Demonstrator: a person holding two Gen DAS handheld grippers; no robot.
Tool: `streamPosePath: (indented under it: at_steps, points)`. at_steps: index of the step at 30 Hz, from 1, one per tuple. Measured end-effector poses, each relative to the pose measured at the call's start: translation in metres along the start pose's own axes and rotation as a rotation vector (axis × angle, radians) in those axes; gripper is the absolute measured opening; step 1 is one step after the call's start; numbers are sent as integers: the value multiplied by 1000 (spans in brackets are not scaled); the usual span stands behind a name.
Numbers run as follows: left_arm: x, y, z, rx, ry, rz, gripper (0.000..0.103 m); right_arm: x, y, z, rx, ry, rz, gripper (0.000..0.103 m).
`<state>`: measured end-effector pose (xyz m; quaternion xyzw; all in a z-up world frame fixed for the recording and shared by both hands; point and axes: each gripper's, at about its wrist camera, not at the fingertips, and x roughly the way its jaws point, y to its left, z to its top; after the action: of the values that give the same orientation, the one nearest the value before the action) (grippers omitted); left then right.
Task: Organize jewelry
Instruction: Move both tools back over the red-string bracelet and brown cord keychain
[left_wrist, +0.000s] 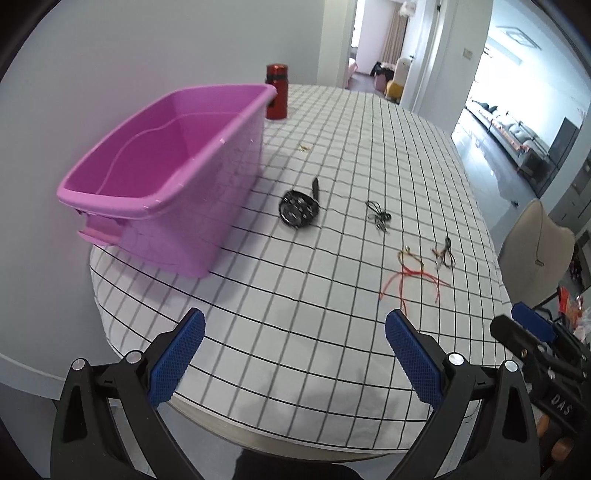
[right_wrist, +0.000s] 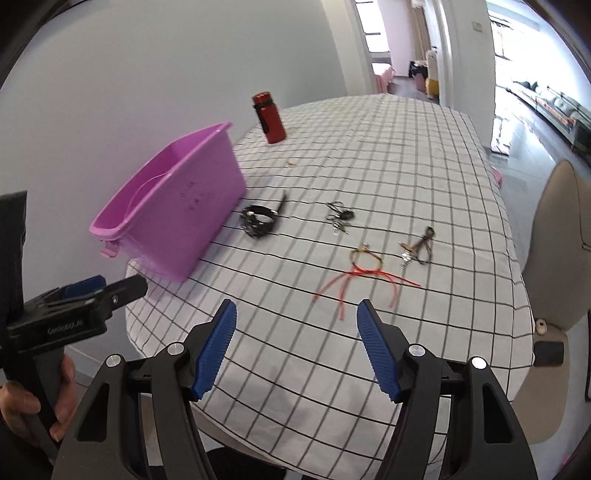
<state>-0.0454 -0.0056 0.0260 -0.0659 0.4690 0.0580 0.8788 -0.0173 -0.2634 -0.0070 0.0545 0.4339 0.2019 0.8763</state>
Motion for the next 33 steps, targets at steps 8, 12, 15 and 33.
streamPosePath:
  at_steps: [8, 12, 15, 33]
  points:
    - [40, -29, 11, 56, 8, -25, 96, 17, -38, 10, 60, -14, -96, 65]
    - [63, -43, 15, 65, 24, -54, 96, 31, -61, 14, 84, -13, -161, 65]
    - [81, -59, 14, 86, 39, -59, 96, 43, -84, 16, 116, -18, -182, 65]
    - [177, -149, -13, -59, -5, 93, 96, 149, -183, 39, -79, 48, -29, 65]
